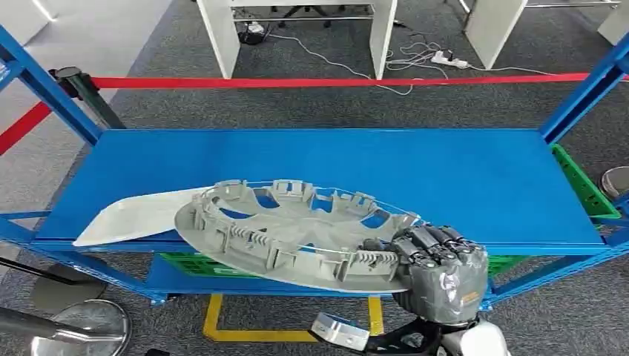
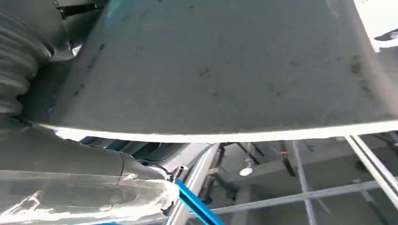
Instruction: Take the parts from the cabinet and place them on the table.
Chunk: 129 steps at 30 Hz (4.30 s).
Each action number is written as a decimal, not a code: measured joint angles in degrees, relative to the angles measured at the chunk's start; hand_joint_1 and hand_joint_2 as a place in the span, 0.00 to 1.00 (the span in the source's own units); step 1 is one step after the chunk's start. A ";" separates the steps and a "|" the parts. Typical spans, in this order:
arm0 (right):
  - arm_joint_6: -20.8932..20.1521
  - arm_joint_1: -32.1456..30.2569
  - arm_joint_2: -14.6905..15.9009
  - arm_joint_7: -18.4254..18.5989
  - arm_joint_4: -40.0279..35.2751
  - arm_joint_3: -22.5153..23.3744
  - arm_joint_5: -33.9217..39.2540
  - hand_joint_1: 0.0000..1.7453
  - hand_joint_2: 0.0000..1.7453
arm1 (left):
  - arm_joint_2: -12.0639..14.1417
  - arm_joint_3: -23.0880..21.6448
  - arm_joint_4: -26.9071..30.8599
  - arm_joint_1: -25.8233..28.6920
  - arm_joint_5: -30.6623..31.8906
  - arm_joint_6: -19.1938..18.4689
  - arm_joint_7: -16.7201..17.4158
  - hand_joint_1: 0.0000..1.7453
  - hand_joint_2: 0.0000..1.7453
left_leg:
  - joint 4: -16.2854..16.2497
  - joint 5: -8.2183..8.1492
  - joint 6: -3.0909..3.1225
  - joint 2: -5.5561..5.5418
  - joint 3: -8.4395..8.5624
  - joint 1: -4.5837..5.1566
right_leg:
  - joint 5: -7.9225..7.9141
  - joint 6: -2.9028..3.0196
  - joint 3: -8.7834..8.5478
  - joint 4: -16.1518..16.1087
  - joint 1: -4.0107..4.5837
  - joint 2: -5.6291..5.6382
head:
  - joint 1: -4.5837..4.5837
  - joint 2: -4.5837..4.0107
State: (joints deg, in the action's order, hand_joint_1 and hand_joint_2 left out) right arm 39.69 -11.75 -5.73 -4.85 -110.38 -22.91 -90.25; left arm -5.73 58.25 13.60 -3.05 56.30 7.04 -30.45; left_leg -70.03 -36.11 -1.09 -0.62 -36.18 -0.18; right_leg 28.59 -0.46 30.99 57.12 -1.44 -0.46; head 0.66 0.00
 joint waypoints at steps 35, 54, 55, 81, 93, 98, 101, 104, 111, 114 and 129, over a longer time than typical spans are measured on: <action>0.00 -1.99 -2.08 -9.70 -7.82 5.81 0.02 1.00 1.00 | 0.11 0.04 -0.02 -0.59 3.21 0.92 -0.61 0.00 1.00 | -0.93 5.77 -1.16 0.39 1.00 -0.81 | -1.12 0.93 1.14 -0.30 1.07 -0.32 | 0.04 0.00; 0.00 -4.55 -4.94 -12.17 -14.93 11.15 0.04 1.00 1.00 | -0.68 -0.11 -0.07 -0.98 6.62 1.57 -1.37 0.00 1.00 | 12.03 12.79 2.31 0.48 -0.20 0.95 | 5.27 0.40 -8.30 -2.90 1.86 0.24 | -0.22 0.00; 0.00 -4.67 -5.09 -12.17 -14.99 11.19 0.07 1.00 1.00 | -0.63 -0.11 -0.07 -1.00 6.62 1.60 -1.35 0.00 1.00 | 12.25 13.50 2.00 0.53 -0.39 0.71 | 5.02 0.48 -7.22 -2.63 2.17 0.38 | -0.28 0.00; 0.00 -14.76 -9.57 -15.23 -22.56 19.32 0.04 1.00 1.00 | -0.55 -3.61 -0.31 1.68 15.56 2.95 -2.21 0.00 1.00 | 12.88 10.88 2.63 1.09 1.39 -0.21 | 3.44 -1.89 2.50 11.90 1.02 0.22 | -0.42 0.00; 0.00 -18.66 -11.89 -16.06 -26.56 22.08 0.02 1.00 1.00 | 0.50 -5.20 -0.42 3.58 18.88 2.95 -3.28 0.00 1.00 | -3.40 0.86 -0.57 0.76 -4.07 -0.29 | 0.01 1.07 -1.83 -1.85 1.40 -0.11 | -0.09 0.00; 0.00 -19.41 -12.31 -16.11 -27.08 22.80 0.02 1.00 1.00 | 1.01 -5.75 -0.42 3.61 18.99 2.97 -3.28 0.00 1.00 | 9.23 6.03 0.65 0.70 7.20 -0.11 | -1.01 0.93 2.43 1.11 1.68 -0.07 | -0.09 0.00; 0.00 -19.51 -12.52 -16.02 -27.45 23.17 0.00 1.00 1.00 | 1.11 -5.84 -0.42 3.58 19.06 3.02 -3.34 0.00 1.00 | 12.80 5.14 1.39 0.68 8.71 0.37 | -2.31 0.07 3.31 1.35 1.69 -0.25 | -0.16 0.00; 0.00 -19.60 -12.68 -16.00 -27.80 23.32 0.02 1.00 1.00 | 1.11 -5.84 -0.55 3.67 19.15 3.02 -3.32 0.00 1.00 | 13.82 7.18 2.33 1.19 7.27 -0.08 | -1.34 -0.91 4.32 1.76 1.67 0.12 | -0.06 0.00; 0.00 -20.70 -12.70 -15.98 -28.33 23.93 0.04 1.00 1.00 | 1.18 -6.23 -0.61 4.00 21.27 3.13 -3.39 0.00 1.00 | 13.50 11.57 2.27 1.39 1.54 -0.31 | 4.55 -2.36 3.13 14.78 0.68 0.27 | -0.66 0.00; 0.00 -21.24 -12.76 -15.87 -28.91 24.22 0.02 1.00 1.00 | 1.51 -6.60 -0.68 4.31 22.22 3.17 -3.60 0.00 1.00 | 12.99 13.14 1.21 1.11 -0.01 -0.13 | 4.45 -2.73 -8.29 -0.99 0.32 0.48 | -0.89 0.00; 0.00 -23.79 -13.66 -14.86 -30.38 25.66 0.00 1.00 1.00 | 2.60 -7.54 -0.96 5.34 24.06 3.58 -4.22 0.00 1.00 | 9.17 5.70 1.79 0.77 10.06 0.35 | -2.63 1.02 2.78 0.24 2.16 0.01 | -0.46 0.00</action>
State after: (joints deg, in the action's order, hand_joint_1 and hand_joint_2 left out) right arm 39.69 -35.54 -19.39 -19.71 -140.76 2.75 -90.25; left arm -3.13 50.71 12.63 2.29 80.37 10.62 -34.67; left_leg -60.85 -30.41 0.71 0.15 -26.12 0.18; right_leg 25.96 0.56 33.77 57.36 0.72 -0.45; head 0.20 0.00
